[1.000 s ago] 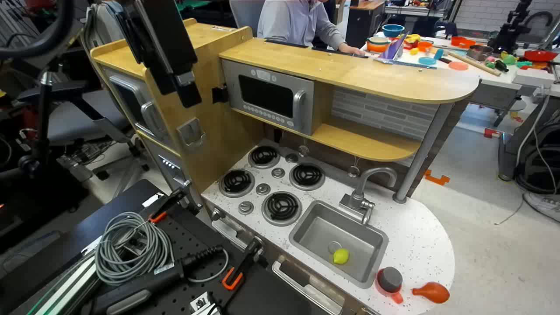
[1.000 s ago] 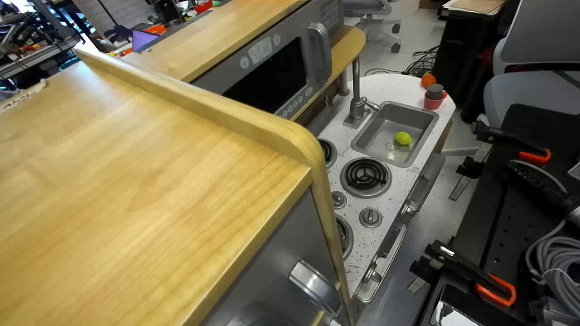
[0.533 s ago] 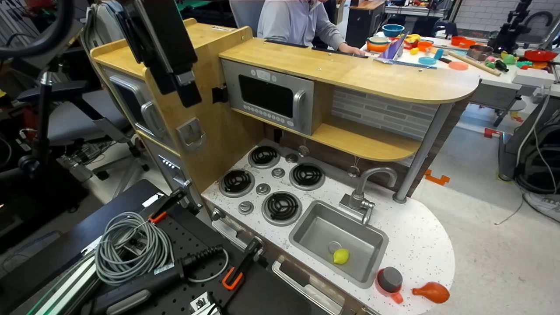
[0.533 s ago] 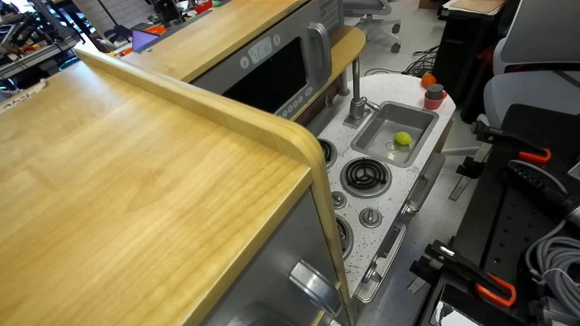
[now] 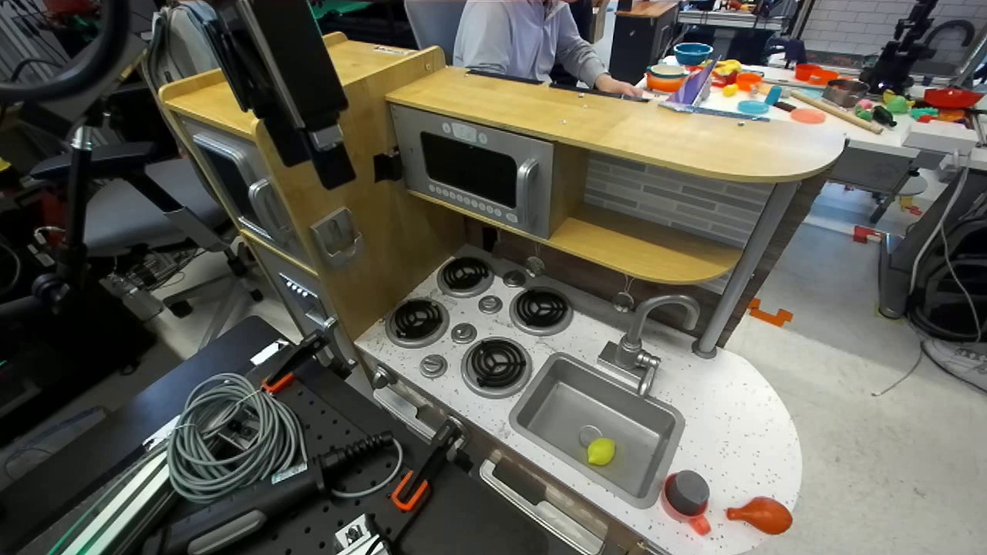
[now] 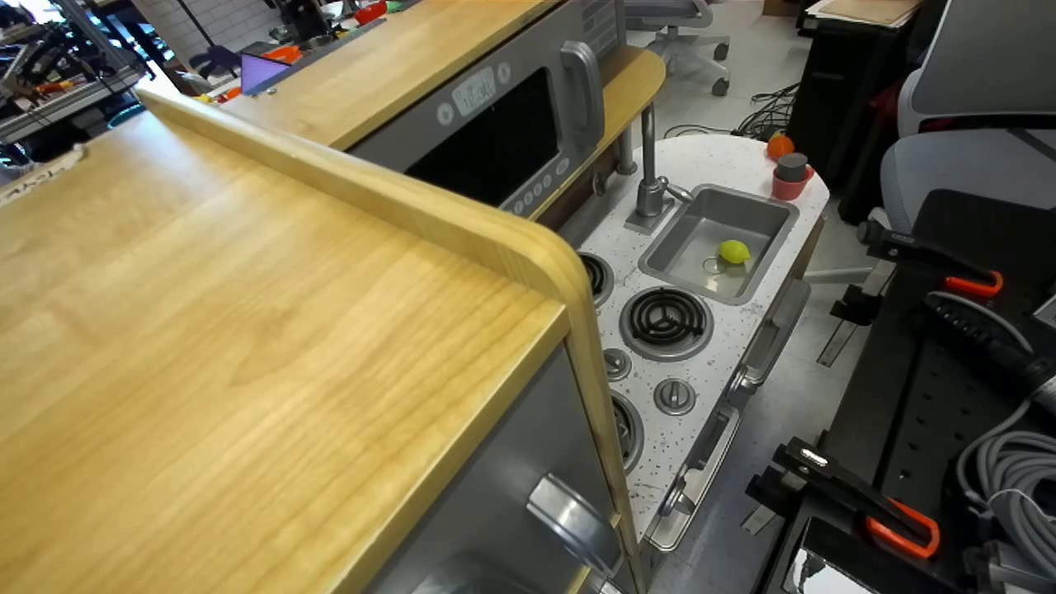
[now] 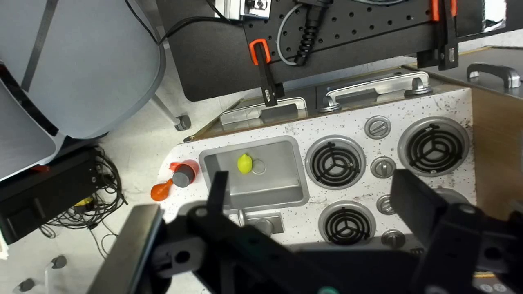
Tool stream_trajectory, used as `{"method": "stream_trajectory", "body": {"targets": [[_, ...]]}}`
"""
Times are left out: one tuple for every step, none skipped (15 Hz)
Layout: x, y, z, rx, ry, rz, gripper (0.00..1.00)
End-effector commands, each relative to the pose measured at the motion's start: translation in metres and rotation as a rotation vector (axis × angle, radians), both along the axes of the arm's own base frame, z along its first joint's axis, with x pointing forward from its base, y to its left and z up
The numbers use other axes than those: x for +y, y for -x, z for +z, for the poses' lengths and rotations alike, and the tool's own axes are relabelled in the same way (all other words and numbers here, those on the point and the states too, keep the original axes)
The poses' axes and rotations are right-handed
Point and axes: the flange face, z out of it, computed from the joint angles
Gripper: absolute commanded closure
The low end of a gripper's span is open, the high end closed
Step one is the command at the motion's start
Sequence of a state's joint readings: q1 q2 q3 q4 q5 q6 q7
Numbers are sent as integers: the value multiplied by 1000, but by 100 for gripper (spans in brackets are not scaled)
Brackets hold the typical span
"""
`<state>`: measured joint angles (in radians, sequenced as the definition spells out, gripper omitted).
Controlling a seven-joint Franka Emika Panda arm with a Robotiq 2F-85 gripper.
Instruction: Put the grey thing on the stove
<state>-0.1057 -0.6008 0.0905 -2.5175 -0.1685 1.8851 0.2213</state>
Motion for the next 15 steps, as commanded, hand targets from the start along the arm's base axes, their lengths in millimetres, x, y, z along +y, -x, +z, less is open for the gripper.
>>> {"method": "stream_trajectory", "body": {"targets": [[0, 0, 1, -7, 6, 1, 0], [0, 0, 0, -11, 6, -2, 0], [0, 0, 1, -20, 10, -5, 0], [0, -1, 1, -25, 7, -4, 0], [0, -1, 1, -36, 4, -7, 0], [0, -2, 1, -43, 2, -10, 0], [1, -2, 1, -44, -6, -1, 0], [1, -3, 1, -52, -6, 3, 0], [2, -4, 1, -61, -14, 8, 0], [2, -5, 1, -71, -18, 6, 0], [2, -5, 1, -77, -23, -4, 0], [2, -5, 1, -84, -28, -7, 0], [2, -5, 0, -86, -31, -13, 0], [2, -5, 0, -90, -31, -24, 0], [-68, -22, -1, -92, -22, -34, 0]]}}
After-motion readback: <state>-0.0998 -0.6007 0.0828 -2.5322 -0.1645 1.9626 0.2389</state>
